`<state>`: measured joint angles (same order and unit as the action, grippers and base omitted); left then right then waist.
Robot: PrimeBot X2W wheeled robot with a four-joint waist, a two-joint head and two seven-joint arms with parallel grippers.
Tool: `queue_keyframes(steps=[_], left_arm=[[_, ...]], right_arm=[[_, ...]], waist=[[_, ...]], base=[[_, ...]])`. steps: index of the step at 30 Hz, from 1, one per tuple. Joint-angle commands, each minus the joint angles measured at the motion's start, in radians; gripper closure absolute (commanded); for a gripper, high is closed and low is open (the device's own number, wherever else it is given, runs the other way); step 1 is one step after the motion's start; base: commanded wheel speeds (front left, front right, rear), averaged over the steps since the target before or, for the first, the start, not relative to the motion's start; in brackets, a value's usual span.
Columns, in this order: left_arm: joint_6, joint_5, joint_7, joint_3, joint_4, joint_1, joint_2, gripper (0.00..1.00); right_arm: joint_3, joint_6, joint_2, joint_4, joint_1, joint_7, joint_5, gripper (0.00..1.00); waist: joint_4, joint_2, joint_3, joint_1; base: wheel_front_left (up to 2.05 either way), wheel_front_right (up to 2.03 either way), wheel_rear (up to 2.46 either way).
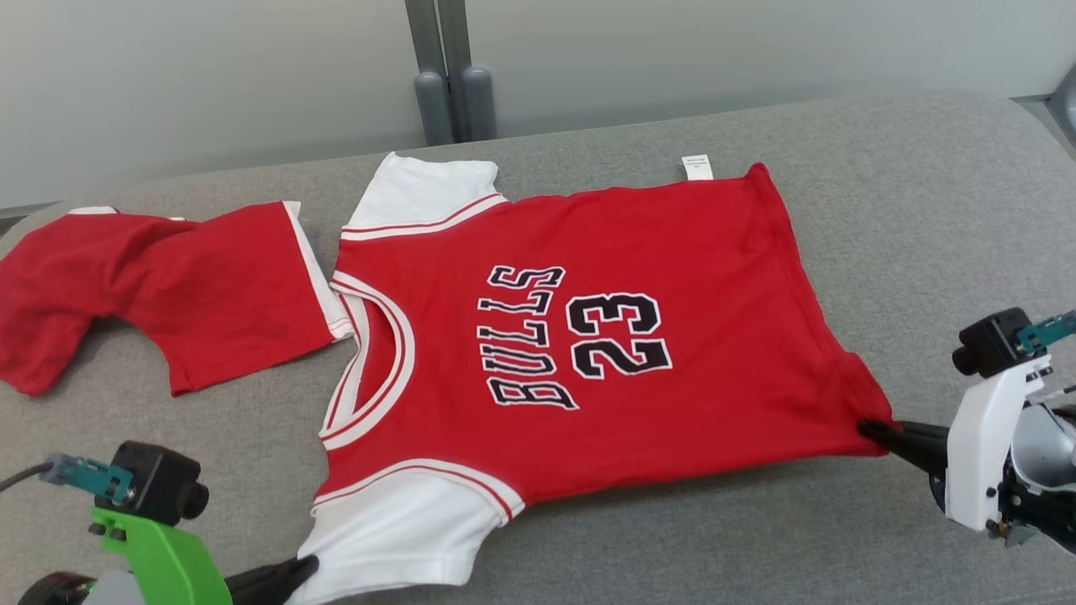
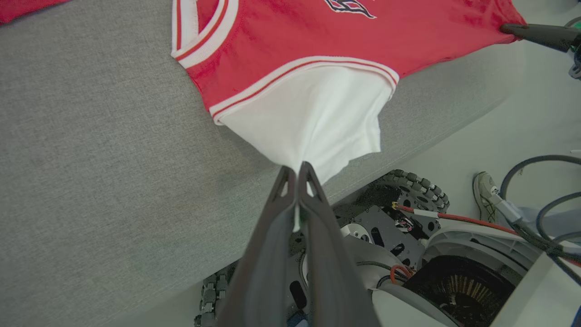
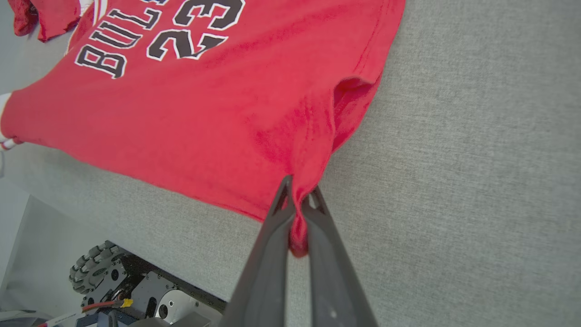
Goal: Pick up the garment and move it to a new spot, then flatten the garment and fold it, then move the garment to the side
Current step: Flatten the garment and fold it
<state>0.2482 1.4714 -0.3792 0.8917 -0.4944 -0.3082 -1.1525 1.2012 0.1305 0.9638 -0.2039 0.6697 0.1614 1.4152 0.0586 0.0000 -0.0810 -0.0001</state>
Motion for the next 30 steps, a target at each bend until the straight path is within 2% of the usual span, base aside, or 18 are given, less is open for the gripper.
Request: queue_keyframes(steps=[1,3,7,14,22,30], left_arm=[[0.007,0.007,0.010,0.007,-0.014,0.033,-0.019,1.00],[0.008,0.015,0.023,0.010,-0.036,0.054,-0.023,1.00],[0.006,0.021,0.033,0.002,-0.055,0.056,-0.029,1.00],[-0.039,0.030,-0.050,-0.026,0.001,-0.054,0.010,1.00],[-0.111,0.043,-0.184,-0.040,0.206,-0.207,0.095,1.00],[-0.162,0.039,-0.225,-0.060,0.430,-0.345,0.223,1.00]], right_arm=[[-0.004,0.000,0.020,0.026,-0.035,-0.005,0.018,1.00],[-0.004,0.000,0.054,0.058,-0.060,-0.005,0.022,1.00],[-0.024,0.000,0.078,0.108,-0.087,-0.010,0.039,1.00],[-0.064,0.000,0.056,0.086,-0.064,0.036,0.081,1.00],[-0.093,0.000,-0.051,0.000,0.013,0.119,0.127,1.00],[-0.121,0.000,-0.155,-0.120,0.091,0.151,0.161,1.00]], waist=[[-0.004,0.0000,-0.004,0.0001],[-0.007,0.0000,-0.008,0.0001],[-0.006,0.0000,-0.015,0.0001],[0.008,0.0000,-0.033,0.0001],[0.045,0.0000,-0.093,0.0001],[0.076,0.0000,-0.170,0.0001]], base=[[0.00,0.00,0.00],[0.00,0.00,0.00],[0.00,0.00,0.00],[0.00,0.00,0.00],[0.00,0.00,0.00],[0.00,0.00,0.00]])
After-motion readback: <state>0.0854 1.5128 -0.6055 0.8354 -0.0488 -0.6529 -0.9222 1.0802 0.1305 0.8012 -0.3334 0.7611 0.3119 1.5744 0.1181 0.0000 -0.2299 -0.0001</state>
